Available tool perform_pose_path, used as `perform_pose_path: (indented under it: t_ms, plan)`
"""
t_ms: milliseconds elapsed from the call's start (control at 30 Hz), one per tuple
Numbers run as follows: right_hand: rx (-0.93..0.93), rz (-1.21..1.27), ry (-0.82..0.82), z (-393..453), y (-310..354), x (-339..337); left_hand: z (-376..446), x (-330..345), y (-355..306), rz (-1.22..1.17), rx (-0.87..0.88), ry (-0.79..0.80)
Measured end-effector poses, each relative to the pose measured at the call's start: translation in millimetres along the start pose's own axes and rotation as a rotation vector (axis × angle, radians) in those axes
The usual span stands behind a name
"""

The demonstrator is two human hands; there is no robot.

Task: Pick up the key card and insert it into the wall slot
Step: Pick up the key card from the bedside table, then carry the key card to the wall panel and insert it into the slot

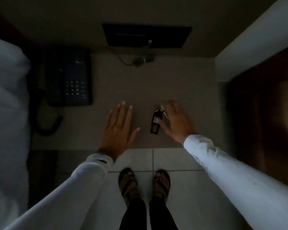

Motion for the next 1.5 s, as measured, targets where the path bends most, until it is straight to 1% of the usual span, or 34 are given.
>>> perform_pose_path:
  t_ms: [67, 133, 233, 300, 433, 533, 633, 700, 833, 933, 1100, 1200, 1233, 1367, 1500]
  plan:
    - [-0.057, -0.055, 0.025, 11.7, -6.9, 8.2, 21.2, 11.8, 3.5, -0.029, -0.008, -0.005]
    - [-0.102, -0.127, 0.053, 20.6, -14.0, 11.4, 37.5, 23.0, 8.7, 0.0, -0.006, -0.018]
    - [-0.162, -0.056, 0.109, 32.9, -20.3, 11.4, 40.2, 39.0, 10.5, 0.04, -0.005, -0.033]
    - [-0.171, 0.004, 0.18, 41.9, -22.3, 6.7, 40.4, 42.5, 12.3, 0.067, -0.005, -0.062]
    - [-0.141, 0.097, 0.337, 61.2, -21.8, -5.8, 42.3, 40.2, 11.6, 0.097, -0.009, -0.065]
    - [-0.077, 0.156, 0.464, 68.8, -22.4, -12.1, 41.6, 31.5, 11.4, 0.105, 0.009, -0.048]
    - [-0.027, 0.166, 0.517, 67.7, -24.7, -22.7, 38.5, 11.2, 8.9, 0.104, 0.028, 0.004]
    - [0.008, 0.173, 0.519, 61.4, -25.2, -36.5, 36.0, -8.5, 5.4, 0.098, 0.039, 0.0]
    - [0.095, 0.146, 0.431, 35.4, -22.3, -80.2, 32.0, -67.6, -7.5, 0.1, 0.066, -0.017]
    - [0.136, 0.129, 0.382, 9.5, -11.0, -129.7, 33.4, -127.7, -24.4, 0.143, 0.095, -0.067]
    - [0.176, 0.168, 0.278, -44.5, 21.0, -241.8, 40.3, -253.6, -77.7, 0.172, 0.183, -0.229]
    - [0.166, 0.284, 0.223, -86.0, 40.1, -322.9, 44.1, -336.3, -119.7, 0.19, 0.257, -0.314]
    - [0.157, 0.34, 0.182, -101.8, 45.9, -350.3, 44.4, -363.8, -134.8, 0.187, 0.285, -0.345]
    - [0.122, 0.507, -0.089, -169.5, 59.9, -451.8, 42.0, -464.5, -200.2, 0.176, 0.405, -0.484]
    - [0.113, 0.586, -0.329, -248.6, 54.4, -529.0, 34.1, -538.6, -274.3, 0.182, 0.542, -0.587]
Point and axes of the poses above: each hand's wrist, its own z-axis towards the middle knuckle, its own x-axis out of the palm, y = z × x, the point moved 2 cm from there along z, towards the middle knuckle, and after that the axes turned 9 degrees about y, right-handed, at the moved point
